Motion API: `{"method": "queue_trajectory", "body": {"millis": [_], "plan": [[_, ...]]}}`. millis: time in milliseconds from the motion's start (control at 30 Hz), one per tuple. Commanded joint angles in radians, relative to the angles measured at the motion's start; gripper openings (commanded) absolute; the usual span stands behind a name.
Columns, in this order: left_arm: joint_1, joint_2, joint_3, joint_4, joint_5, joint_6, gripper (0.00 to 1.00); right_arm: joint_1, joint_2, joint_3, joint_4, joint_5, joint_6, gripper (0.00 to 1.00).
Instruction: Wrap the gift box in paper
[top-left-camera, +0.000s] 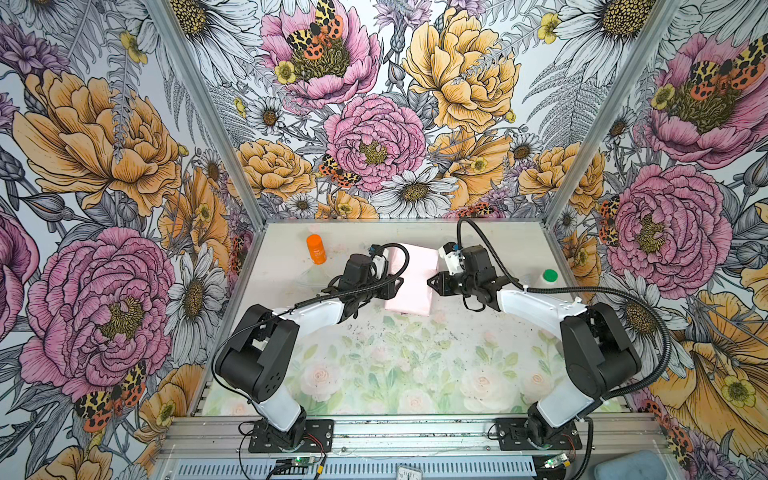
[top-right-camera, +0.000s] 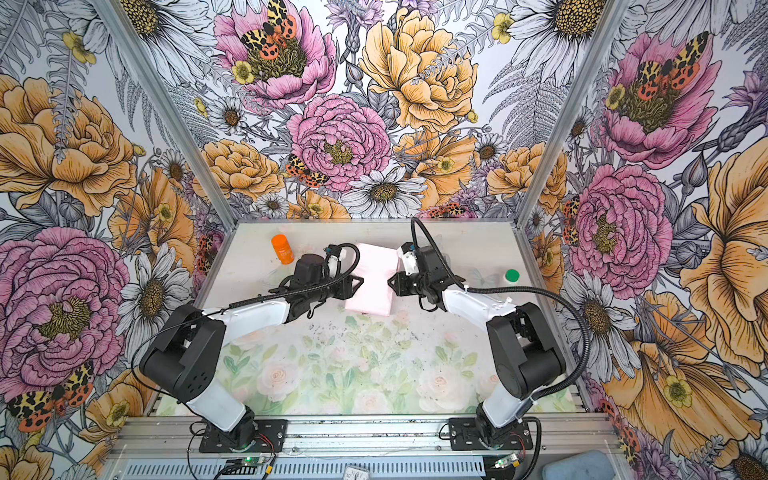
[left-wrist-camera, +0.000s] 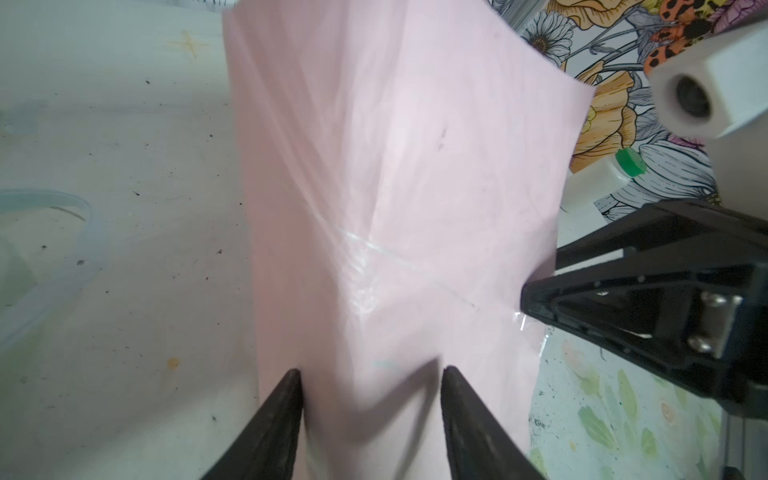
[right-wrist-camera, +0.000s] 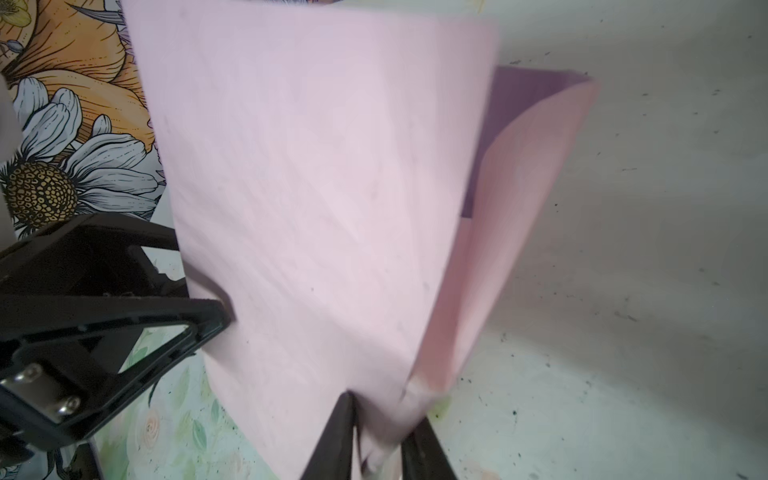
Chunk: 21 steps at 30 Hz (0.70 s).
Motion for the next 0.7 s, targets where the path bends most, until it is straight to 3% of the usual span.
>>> {"method": "queue_trajectory", "body": {"millis": [0, 333, 667], "plan": [[-0.055, -0.05, -0.077, 0.152, -0.038, 0.083, 0.55, 0.03, -0.072, -0.083, 0.186, 0.019, -0.038, 0.21], [-0.158, -0.213, -0.378, 0.364, -0.23, 0.138, 0.58, 0.144, -0.248, -0.35, 0.354, 0.139, -0.05, 0.2], [-0.262, -0.272, -0.516, 0.466, -0.334, 0.162, 0.58, 0.31, -0.384, -0.485, 0.351, 0.335, -0.1, 0.19]]}}
